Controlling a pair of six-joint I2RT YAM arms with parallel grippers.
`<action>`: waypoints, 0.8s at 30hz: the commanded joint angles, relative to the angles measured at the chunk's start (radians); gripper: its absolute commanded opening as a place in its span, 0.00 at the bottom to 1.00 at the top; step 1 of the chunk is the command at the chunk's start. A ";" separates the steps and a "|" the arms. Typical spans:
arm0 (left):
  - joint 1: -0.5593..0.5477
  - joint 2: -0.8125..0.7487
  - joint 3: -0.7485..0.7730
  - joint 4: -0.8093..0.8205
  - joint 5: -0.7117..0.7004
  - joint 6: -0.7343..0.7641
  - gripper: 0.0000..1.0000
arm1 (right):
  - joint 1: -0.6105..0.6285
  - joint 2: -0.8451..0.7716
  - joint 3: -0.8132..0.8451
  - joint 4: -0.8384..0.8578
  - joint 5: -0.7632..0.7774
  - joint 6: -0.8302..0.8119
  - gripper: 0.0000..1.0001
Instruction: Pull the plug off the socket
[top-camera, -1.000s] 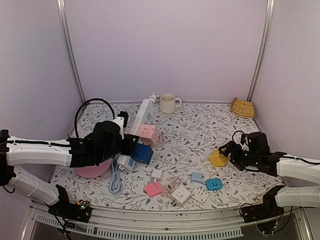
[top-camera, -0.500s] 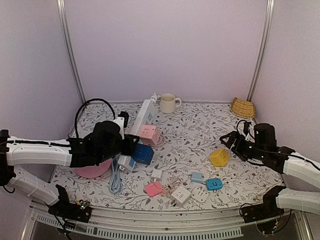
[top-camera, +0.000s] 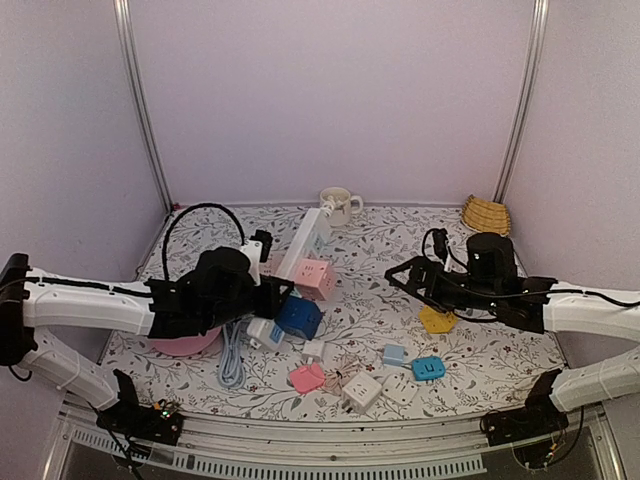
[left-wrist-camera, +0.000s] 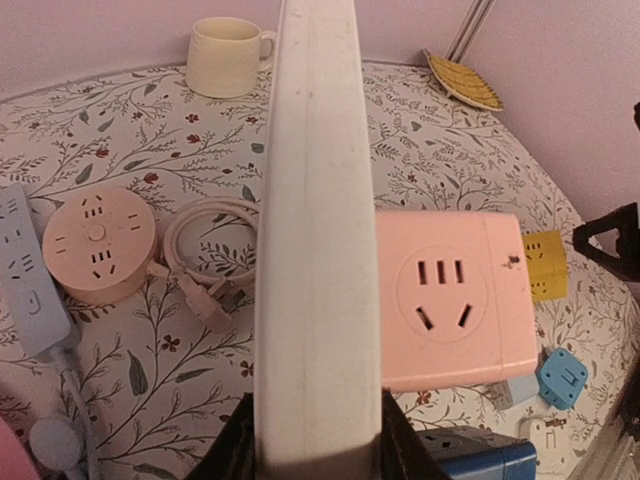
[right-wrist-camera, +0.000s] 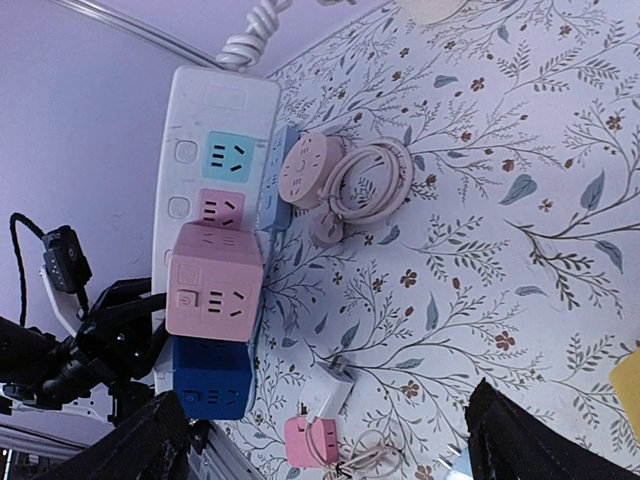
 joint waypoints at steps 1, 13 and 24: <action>-0.028 0.002 0.061 0.202 0.027 -0.013 0.00 | 0.065 0.092 0.072 0.095 0.014 0.012 0.99; -0.072 0.043 0.082 0.244 0.050 -0.011 0.00 | 0.174 0.283 0.182 0.197 0.002 0.051 0.99; -0.092 0.038 0.075 0.284 0.073 -0.012 0.00 | 0.185 0.365 0.166 0.294 -0.030 0.126 0.99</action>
